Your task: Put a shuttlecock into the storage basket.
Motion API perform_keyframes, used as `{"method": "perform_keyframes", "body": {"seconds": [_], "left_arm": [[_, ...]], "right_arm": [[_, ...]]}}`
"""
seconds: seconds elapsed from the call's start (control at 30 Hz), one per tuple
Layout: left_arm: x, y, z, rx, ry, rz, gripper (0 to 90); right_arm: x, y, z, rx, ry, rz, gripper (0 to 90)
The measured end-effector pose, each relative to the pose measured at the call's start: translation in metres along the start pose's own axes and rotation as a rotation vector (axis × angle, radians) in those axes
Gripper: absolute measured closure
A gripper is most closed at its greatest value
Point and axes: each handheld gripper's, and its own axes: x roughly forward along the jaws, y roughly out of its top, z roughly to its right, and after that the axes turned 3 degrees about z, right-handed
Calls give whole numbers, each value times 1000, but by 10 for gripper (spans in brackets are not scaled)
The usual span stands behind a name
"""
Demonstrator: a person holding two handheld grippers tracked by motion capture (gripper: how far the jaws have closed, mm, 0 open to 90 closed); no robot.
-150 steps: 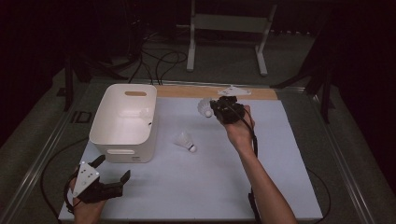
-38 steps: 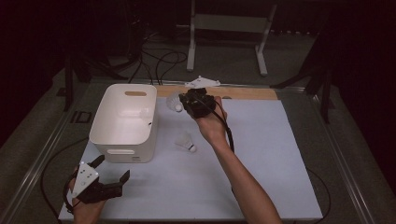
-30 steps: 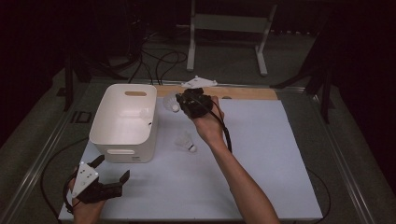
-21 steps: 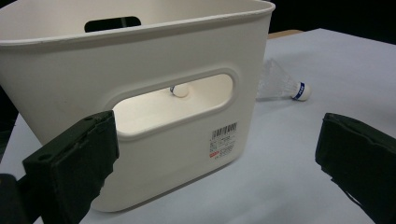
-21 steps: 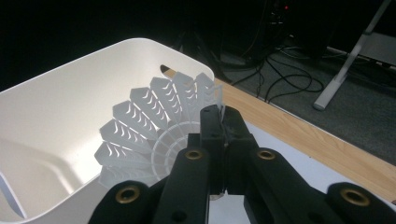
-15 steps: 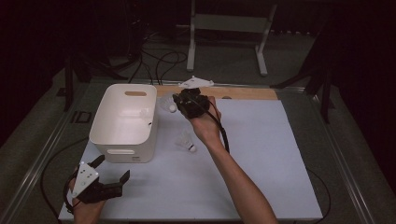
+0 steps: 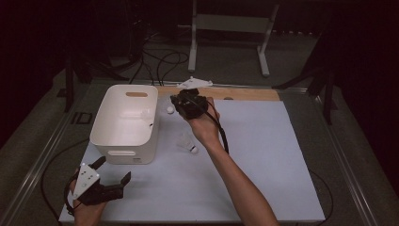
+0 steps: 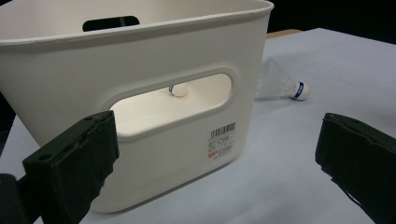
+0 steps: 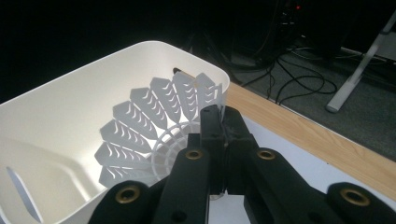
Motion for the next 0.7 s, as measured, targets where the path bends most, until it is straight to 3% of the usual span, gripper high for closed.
{"method": "perform_keyframes", "body": {"seconds": [0.7], "left_arm": [[-1,0,-1,-1,3,3,0]], "right_arm": [[11,2,-16,-18,22,-6,892]]}}
